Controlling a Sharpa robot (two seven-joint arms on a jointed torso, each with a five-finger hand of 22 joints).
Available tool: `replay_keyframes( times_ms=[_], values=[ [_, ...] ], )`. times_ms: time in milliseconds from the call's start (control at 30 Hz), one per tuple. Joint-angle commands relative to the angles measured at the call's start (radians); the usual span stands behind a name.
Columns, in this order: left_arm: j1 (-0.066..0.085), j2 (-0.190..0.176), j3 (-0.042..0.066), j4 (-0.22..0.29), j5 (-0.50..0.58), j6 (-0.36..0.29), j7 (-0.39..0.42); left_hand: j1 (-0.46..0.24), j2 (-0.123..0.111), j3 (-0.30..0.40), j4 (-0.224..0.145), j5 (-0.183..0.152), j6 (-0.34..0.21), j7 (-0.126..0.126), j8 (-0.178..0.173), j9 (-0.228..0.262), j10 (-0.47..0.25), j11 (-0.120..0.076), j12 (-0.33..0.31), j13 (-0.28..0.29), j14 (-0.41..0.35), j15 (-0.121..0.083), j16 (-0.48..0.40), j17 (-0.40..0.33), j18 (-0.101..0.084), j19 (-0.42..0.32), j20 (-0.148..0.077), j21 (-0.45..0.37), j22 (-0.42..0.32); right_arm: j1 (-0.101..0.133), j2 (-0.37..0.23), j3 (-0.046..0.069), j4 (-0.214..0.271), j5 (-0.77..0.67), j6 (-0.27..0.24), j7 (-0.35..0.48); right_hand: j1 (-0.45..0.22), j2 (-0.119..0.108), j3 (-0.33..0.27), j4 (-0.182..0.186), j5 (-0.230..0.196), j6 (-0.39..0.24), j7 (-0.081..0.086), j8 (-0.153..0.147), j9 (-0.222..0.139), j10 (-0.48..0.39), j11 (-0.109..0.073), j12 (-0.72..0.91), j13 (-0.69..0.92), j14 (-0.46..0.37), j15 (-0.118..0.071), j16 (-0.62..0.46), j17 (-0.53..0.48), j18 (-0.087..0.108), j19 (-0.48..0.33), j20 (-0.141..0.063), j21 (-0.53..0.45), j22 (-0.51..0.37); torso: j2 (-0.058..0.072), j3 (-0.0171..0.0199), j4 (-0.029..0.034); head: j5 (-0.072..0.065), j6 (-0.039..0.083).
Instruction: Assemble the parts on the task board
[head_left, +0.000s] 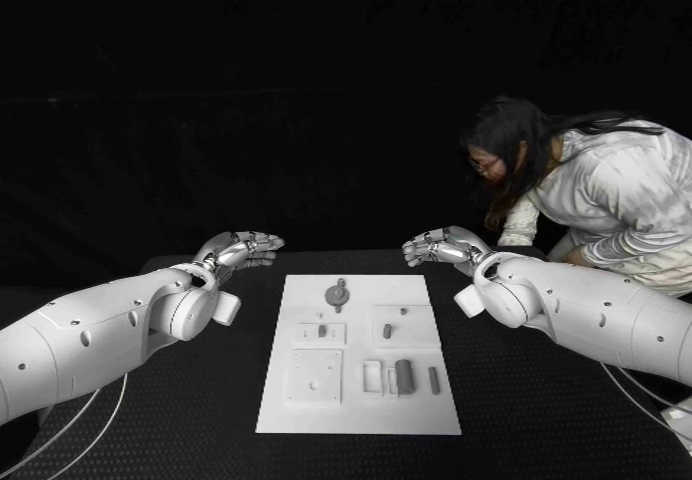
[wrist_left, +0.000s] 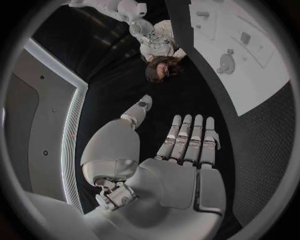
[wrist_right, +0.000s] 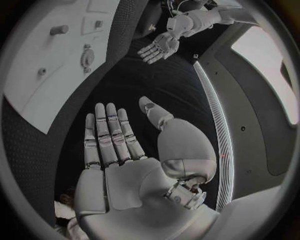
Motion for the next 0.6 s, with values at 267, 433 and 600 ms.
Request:
replay_keyframes(
  times_ms=[267,433,600],
  values=[
    [0.001,0.004,0.0,0.015,0.038,-0.054,0.057,-0.029,0.004,-0.043,0.016,-0.007,-0.056,-0.022,-0.012,0.01,-0.129,-0.024,-0.006,-0.008,-0.067,-0.012,-0.017,0.001,-0.016,-0.068,0.008,0.003,0.017,-0.002,-0.006,0.001,0.013,0.017,-0.036,0.048,-0.011,0.0,-0.001,0.004,-0.001,-0.01,0.002,-0.005,-0.002,0.0,0.003,-0.012,-0.005,-0.005,0.002,-0.005,-0.005,-0.01,0.002,-0.001,-0.006,0.002,0.0,-0.0005,-0.0003,0.004,0.0],
    [0.001,0.003,0.0,0.02,0.044,-0.052,0.062,-0.033,0.007,-0.046,0.021,-0.007,-0.066,-0.02,-0.013,0.012,-0.141,-0.023,-0.006,-0.008,-0.077,-0.01,-0.019,-0.002,-0.016,-0.073,0.009,0.004,0.021,-0.003,-0.007,0.001,0.01,0.024,-0.068,0.061,-0.011,-0.004,-0.001,0.003,-0.001,-0.013,0.002,-0.006,-0.004,-0.002,0.004,-0.022,-0.011,-0.008,0.003,-0.007,-0.011,-0.011,0.001,-0.001,-0.008,0.002,0.0,-0.0007,-0.0003,0.004,0.001],
    [0.001,0.002,0.0,0.024,0.06,-0.039,0.071,-0.036,0.026,-0.048,0.027,-0.006,-0.064,-0.006,-0.006,0.018,-0.107,-0.014,0.002,-0.002,-0.063,0.001,-0.005,0.013,-0.016,-0.065,0.01,0.009,0.028,-0.004,-0.008,0.001,0.006,0.034,-0.077,0.068,-0.011,-0.007,-0.001,0.004,-0.001,-0.021,-0.001,-0.006,-0.008,-0.009,0.005,-0.045,-0.018,-0.024,0.006,-0.017,-0.026,-0.01,0.003,-0.002,-0.009,0.004,0.0,-0.0006,-0.0001,0.004,0.003]
  ],
)
